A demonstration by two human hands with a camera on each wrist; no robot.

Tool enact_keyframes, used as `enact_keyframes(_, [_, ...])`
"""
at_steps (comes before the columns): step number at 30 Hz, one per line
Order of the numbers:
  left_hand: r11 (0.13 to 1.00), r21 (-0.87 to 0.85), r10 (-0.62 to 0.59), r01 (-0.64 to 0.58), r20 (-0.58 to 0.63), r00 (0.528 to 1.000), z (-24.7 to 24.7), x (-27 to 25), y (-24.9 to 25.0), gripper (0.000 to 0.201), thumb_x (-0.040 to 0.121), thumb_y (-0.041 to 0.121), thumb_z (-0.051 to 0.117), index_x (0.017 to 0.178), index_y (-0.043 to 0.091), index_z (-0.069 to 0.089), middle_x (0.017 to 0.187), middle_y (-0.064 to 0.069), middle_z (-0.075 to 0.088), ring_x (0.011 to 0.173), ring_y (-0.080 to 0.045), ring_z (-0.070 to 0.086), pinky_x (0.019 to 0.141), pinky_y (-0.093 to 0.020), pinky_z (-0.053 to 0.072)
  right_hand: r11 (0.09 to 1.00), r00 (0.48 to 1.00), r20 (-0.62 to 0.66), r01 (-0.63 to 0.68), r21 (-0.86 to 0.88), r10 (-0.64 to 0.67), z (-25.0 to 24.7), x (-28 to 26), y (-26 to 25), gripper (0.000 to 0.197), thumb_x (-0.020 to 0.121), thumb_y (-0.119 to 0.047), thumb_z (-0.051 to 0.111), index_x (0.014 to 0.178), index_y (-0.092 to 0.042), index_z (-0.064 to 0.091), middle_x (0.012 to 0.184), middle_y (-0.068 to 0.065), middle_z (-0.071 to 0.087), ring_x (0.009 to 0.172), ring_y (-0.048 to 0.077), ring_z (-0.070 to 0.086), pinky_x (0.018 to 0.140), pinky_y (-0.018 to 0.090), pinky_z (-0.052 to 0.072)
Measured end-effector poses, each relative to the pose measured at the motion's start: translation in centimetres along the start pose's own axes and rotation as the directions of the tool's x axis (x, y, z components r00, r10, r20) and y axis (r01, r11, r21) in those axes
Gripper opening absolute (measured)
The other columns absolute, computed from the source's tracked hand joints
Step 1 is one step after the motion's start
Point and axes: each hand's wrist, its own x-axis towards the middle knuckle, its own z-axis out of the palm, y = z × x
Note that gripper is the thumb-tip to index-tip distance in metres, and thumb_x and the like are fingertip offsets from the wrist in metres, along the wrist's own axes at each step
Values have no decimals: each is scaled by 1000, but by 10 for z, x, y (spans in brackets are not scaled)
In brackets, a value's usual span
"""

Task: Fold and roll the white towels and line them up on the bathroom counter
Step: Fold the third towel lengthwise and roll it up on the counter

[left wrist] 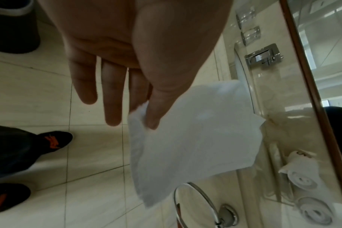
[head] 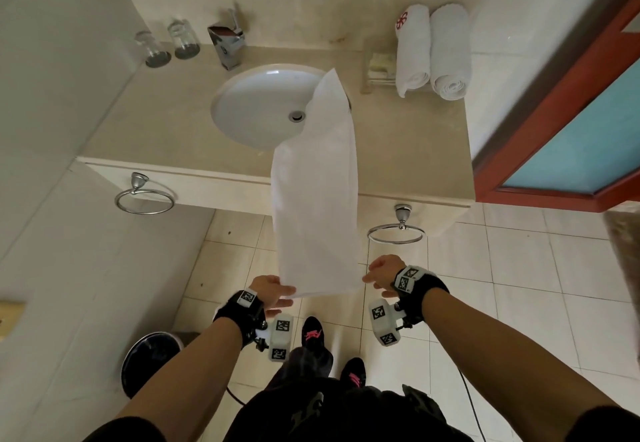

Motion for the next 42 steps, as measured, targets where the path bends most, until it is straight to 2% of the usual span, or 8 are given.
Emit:
enact_keyframes(3, [999,28,-21,20,26,999,-3,19,3,45,66,20,82,107,10,65,96,-8,76,93,-28,72,95,-52,52,997,1000,-5,27,79,-26,-11,12,-18,21,85,-14,72,102,-14,61,103,10,68,85,19,65,65,29,54])
enact_keyframes(7, [998,55,-8,8,7,1000,-3,30,35,10,89,19,69,96,13,67,108,-8,71,98,-28,68,93,-46,52,977,995,-16,98,188,-96,-28,30,-55,13,86,-12,71,94,-14,61,98,8,69,78,19,65,70,33,56])
enact_keyframes(13, [978,-50,202,-202,-1,979,-28,53,152,17,97,18,58,109,7,62,109,-7,67,105,-29,63,90,-42,47,943,973,-124,222,247,-196,-54,64,-145,10,87,-4,68,82,-10,61,83,10,66,69,21,64,72,36,59])
enact_keyframes(19, [920,-209,327,-331,-56,943,-62,102,278,3,95,11,58,93,10,57,88,-10,62,73,-22,58,67,-30,46,969,922,-307,248,-1,-236,-74,129,-236,16,82,-26,72,89,-12,67,92,10,72,87,28,69,88,41,56])
enact_keyframes(24, [951,-201,228,-235,-55,972,-82,151,334,7,94,11,59,87,11,58,84,-9,60,70,-21,56,63,-31,47,981,906,-393,100,-166,-159,-83,159,-287,52,79,-43,74,116,-11,58,114,7,59,108,29,58,90,33,47])
enact_keyframes(32, [991,26,134,-133,-24,991,-98,214,387,22,93,22,62,109,7,59,87,-7,57,68,-18,50,60,-28,44,1000,909,-416,26,-16,-30,-95,179,-311,9,80,-13,65,89,-13,67,98,12,65,93,32,61,80,31,51])
enact_keyframes(36, [999,-19,41,-41,28,999,-97,237,395,25,91,28,65,106,8,59,92,-8,56,75,-22,51,70,-34,47,975,937,-317,-189,-117,144,-108,182,-312,26,79,-22,63,98,-5,59,99,13,60,73,27,55,70,31,48])
enact_keyframes(42, [999,-25,-34,38,134,990,-83,268,410,56,91,34,64,137,6,51,124,-16,53,99,-28,52,88,-40,50,946,911,-410,-86,-314,-54,-114,203,-344,42,83,-47,57,106,-12,53,103,9,58,80,25,52,67,29,40])
